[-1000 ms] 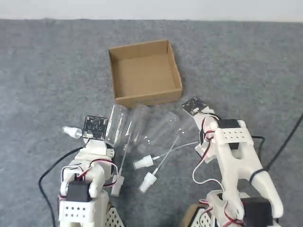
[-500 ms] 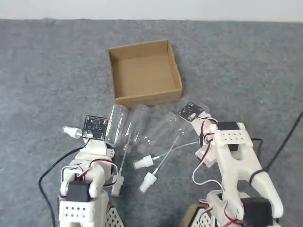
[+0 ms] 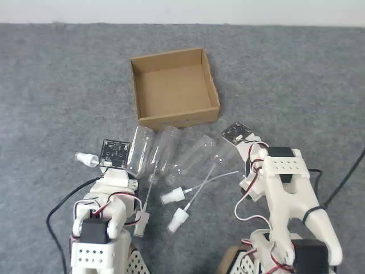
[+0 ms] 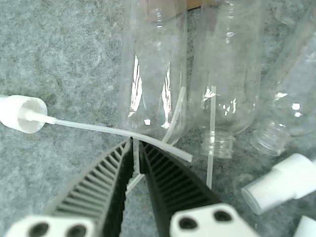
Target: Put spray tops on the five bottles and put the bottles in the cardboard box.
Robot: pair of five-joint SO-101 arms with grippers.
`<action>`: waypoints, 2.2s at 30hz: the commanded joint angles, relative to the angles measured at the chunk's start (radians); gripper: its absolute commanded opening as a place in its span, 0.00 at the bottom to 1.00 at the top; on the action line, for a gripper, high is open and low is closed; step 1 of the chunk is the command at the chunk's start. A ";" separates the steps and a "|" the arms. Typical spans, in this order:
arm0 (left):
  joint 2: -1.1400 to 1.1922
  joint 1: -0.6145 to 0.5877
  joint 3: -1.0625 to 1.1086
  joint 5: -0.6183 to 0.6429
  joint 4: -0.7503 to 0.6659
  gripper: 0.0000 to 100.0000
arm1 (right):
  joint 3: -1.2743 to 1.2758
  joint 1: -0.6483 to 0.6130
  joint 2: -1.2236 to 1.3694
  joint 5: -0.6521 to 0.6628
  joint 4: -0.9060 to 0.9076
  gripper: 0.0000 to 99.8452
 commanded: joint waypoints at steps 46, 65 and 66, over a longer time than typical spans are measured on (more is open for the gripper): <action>-0.014 -0.002 -0.010 0.012 0.003 0.02 | -0.264 0.002 -0.512 -0.717 0.186 0.07; -0.014 -0.002 -0.010 0.012 0.003 0.02 | -0.255 -0.117 -0.733 -0.740 0.139 0.07; -0.014 -0.002 -0.010 0.012 0.003 0.02 | -0.242 -0.119 -0.745 -0.740 0.127 0.07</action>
